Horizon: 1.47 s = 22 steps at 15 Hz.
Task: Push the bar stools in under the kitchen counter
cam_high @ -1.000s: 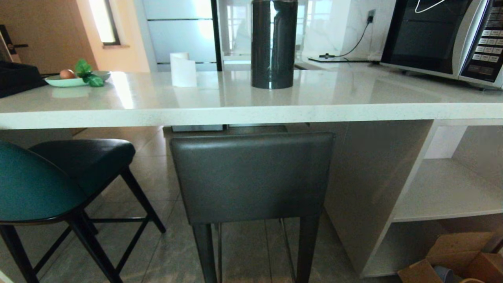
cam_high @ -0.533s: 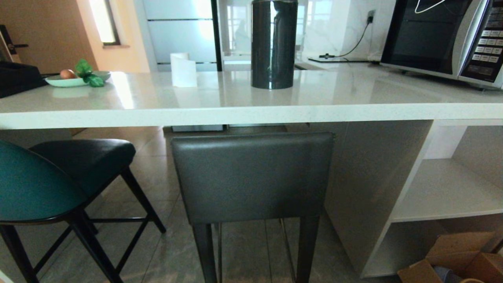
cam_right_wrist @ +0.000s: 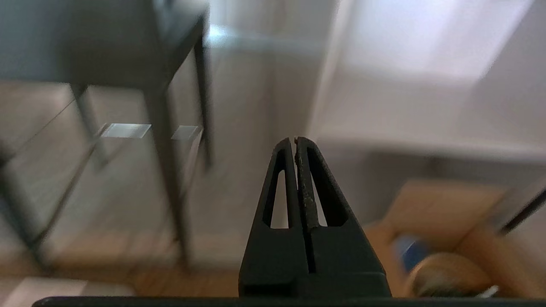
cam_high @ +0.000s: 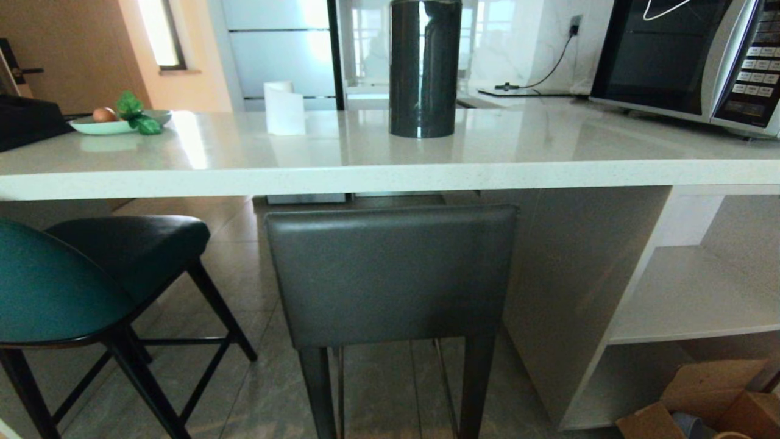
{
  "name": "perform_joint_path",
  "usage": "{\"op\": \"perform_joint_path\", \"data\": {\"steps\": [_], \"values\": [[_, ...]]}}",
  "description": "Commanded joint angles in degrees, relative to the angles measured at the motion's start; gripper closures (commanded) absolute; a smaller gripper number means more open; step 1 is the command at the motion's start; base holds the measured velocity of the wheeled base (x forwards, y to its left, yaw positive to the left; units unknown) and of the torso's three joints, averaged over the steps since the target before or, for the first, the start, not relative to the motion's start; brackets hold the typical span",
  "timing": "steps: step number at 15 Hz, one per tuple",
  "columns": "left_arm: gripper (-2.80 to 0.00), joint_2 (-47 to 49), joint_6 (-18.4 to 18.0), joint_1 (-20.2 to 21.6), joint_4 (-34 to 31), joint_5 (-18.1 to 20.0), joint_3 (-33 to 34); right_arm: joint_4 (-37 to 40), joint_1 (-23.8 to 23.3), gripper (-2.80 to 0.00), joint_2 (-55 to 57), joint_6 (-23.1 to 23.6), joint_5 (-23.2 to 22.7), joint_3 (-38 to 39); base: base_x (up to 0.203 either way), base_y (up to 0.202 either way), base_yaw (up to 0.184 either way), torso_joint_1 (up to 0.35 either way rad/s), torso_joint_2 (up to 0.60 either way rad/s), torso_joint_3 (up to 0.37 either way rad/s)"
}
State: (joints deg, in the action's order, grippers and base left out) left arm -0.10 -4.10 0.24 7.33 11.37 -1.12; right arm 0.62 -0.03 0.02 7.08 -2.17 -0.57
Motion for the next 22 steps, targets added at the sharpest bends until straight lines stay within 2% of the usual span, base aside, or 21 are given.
{"op": "perform_joint_path", "data": {"steps": [1, 3, 4, 6, 8, 10, 12, 14, 15, 16, 17, 18, 19, 22], "values": [[0.00, 0.0, 3.4, 0.0, 0.5, -0.5, 0.9, 0.1, 0.1, 0.00, 0.1, -0.9, -0.4, 0.6, 0.000, 0.000, 0.000, 0.000, 0.00, 0.000], [0.00, 0.0, 3.8, 0.1, -1.4, -3.9, 0.9, -0.7, 0.0, 0.00, 0.1, -2.0, 0.1, 0.8, 0.000, 0.000, 0.000, 0.000, 0.00, 0.000], [0.00, 0.0, 3.4, 0.0, -4.4, -5.7, 0.6, -0.8, 0.0, 0.00, 0.1, -3.3, 1.0, 0.8, 0.000, 0.000, 0.000, 0.000, 0.00, 0.000], [0.00, 0.0, 5.6, 0.1, -8.3, -7.4, -0.5, -1.1, 0.0, 0.00, 0.1, -5.5, 1.9, 0.8, 0.000, 0.000, 0.000, 0.000, 0.00, 0.000], [0.00, 0.1, 4.8, 0.1, -8.5, -7.1, -0.6, -0.9, 0.0, 0.00, 0.1, -3.7, 1.4, 0.8, 0.000, 0.000, 0.000, 0.000, 0.00, 0.000], [0.00, 0.1, 4.2, 0.0, -10.1, -7.1, -1.4, -0.8, 0.0, 0.00, 0.1, 1.8, 0.0, 0.8, 0.000, 0.000, 0.000, 0.000, 0.00, 0.000], [0.00, 0.2, 3.8, 0.0, -12.4, -6.8, -2.4, -0.7, 0.0, 0.00, 0.1, 0.1, -0.3, 0.8, 0.000, 0.000, 0.000, 0.000, 0.00, 0.000], [0.00, 0.2, 3.3, -0.1, -23.4, -6.5, -6.0, -0.9, 0.0, 0.00, 0.1, -4.1, 1.0, 0.8, 0.000, 0.000, 0.000, 0.000, 0.00, 0.000], [0.00, 0.1, 1.3, -0.2, -27.4, -7.0, -7.4, -0.9, 0.0, 0.00, 0.1, -4.4, 1.7, 0.8, 0.000, 0.000, 0.000, 0.000, 0.00, 0.000], [0.00, 0.1, 0.5, -0.2, -27.0, -8.4, -7.1, -0.9, 0.0, 0.00, 0.1, -4.4, 1.7, 0.8, 0.000, 0.000, 0.000, 0.000, 0.00, 0.000], [0.00, 0.1, 0.1, -0.2, -21.8, -9.5, -4.6, -0.9, 0.0, 0.00, 0.1, -4.4, 1.7, 0.8, 0.000, 0.000, 0.000, 0.000, 0.00, 0.000], [0.00, 0.1, -0.2, -0.2, -13.2, -9.7, -2.0, -0.9, 0.0, 0.00, 0.1, -4.4, 1.7, 0.8, 0.000, 0.000, 0.000, 0.000, 0.00, 0.000], [0.00, 0.1, -0.3, -0.2, -7.4, -9.8, -0.8, -0.9, 0.0, 0.00, 0.0, -4.4, 1.7, 0.8, 0.000, 0.000, 0.000, 0.000, 0.00, 0.000], [0.00, 0.1, 0.0, -0.2, -7.8, -10.1, 1.3, -0.9, 0.0, 0.00, 0.1, -4.2, 1.5, 0.8, 0.000, 0.000, 0.000, 0.000, 0.00, 0.000]]}}
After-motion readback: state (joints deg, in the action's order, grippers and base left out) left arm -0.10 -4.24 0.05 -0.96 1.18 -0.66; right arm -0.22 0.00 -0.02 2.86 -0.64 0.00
